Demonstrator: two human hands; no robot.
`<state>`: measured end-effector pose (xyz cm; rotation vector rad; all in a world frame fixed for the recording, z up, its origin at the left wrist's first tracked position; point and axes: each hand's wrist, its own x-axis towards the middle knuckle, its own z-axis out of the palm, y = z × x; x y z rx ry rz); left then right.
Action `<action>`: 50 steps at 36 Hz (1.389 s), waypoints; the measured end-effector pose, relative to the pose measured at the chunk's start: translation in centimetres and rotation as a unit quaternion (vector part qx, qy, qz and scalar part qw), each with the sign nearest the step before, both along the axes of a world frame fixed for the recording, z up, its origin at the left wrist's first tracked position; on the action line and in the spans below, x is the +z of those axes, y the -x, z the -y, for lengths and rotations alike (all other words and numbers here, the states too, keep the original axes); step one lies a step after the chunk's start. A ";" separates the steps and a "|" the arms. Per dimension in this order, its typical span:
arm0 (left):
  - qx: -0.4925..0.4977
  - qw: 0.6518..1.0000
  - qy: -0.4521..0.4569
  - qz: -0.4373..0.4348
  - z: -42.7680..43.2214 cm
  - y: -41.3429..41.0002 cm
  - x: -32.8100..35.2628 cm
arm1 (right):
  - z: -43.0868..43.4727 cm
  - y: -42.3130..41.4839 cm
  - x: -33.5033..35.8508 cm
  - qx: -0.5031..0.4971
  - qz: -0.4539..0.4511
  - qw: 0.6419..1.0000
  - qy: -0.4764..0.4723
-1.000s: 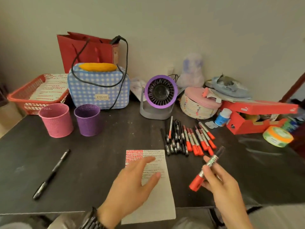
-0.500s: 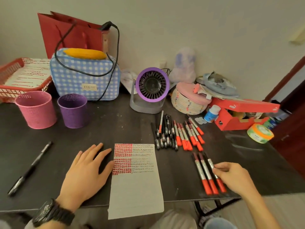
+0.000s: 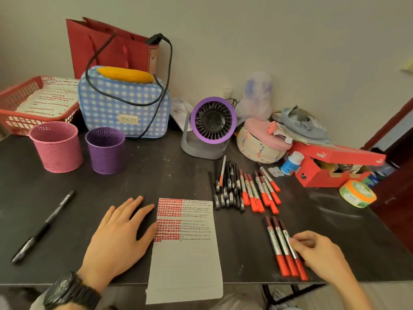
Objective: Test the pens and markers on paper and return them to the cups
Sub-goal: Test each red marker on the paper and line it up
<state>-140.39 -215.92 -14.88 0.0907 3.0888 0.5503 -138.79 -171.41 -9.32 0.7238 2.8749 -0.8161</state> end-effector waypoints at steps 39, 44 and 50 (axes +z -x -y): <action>-0.013 0.999 -0.038 -0.005 0.2 -0.3 0.2 | 0.7 15.3 -0.5 0.011 -0.057 0.998 -0.017; -0.009 0.999 -0.047 -0.015 0.2 -0.5 0.1 | 0.3 14.8 -0.4 -0.017 -0.066 0.998 -0.014; -0.014 0.998 -0.057 -0.012 0.2 -0.4 0.1 | 1.7 13.7 1.0 -0.087 -0.155 0.965 0.191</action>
